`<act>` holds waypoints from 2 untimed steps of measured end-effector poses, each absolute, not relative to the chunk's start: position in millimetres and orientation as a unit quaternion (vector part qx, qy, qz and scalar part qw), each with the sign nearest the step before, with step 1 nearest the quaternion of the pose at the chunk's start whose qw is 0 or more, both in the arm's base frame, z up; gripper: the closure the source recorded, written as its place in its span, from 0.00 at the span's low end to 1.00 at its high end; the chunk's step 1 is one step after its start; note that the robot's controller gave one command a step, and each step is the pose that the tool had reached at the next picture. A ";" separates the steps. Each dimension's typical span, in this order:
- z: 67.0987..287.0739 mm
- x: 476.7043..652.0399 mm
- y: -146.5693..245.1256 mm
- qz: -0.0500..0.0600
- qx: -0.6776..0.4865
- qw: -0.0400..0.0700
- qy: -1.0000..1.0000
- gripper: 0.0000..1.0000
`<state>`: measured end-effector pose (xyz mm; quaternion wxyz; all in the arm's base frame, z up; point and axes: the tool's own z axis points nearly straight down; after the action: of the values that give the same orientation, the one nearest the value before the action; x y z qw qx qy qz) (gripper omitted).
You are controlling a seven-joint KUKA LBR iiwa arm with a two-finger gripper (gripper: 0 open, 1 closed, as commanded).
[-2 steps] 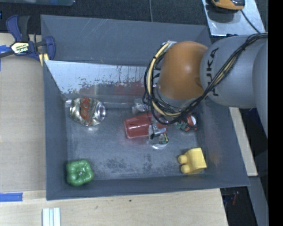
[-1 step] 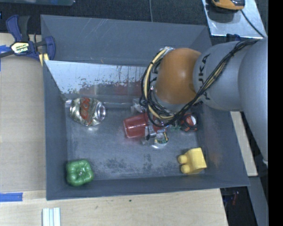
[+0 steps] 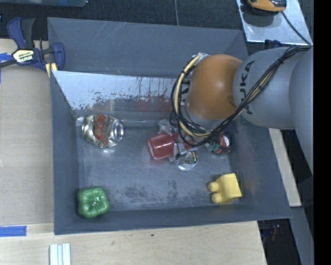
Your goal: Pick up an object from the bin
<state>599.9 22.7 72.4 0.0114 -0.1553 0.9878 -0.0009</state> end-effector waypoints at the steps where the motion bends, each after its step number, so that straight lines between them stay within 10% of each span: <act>1: 72.5 599.9 22.7 -0.001 -0.155 0.011 0.988 1.00; 2: 85.0 599.5 22.3 -0.001 -0.155 0.012 0.988 1.00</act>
Offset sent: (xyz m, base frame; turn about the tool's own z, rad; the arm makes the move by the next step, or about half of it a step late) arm 0.0001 -0.0003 0.0228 0.0000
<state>599.5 22.3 85.0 0.0118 -0.1548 0.9879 -0.0010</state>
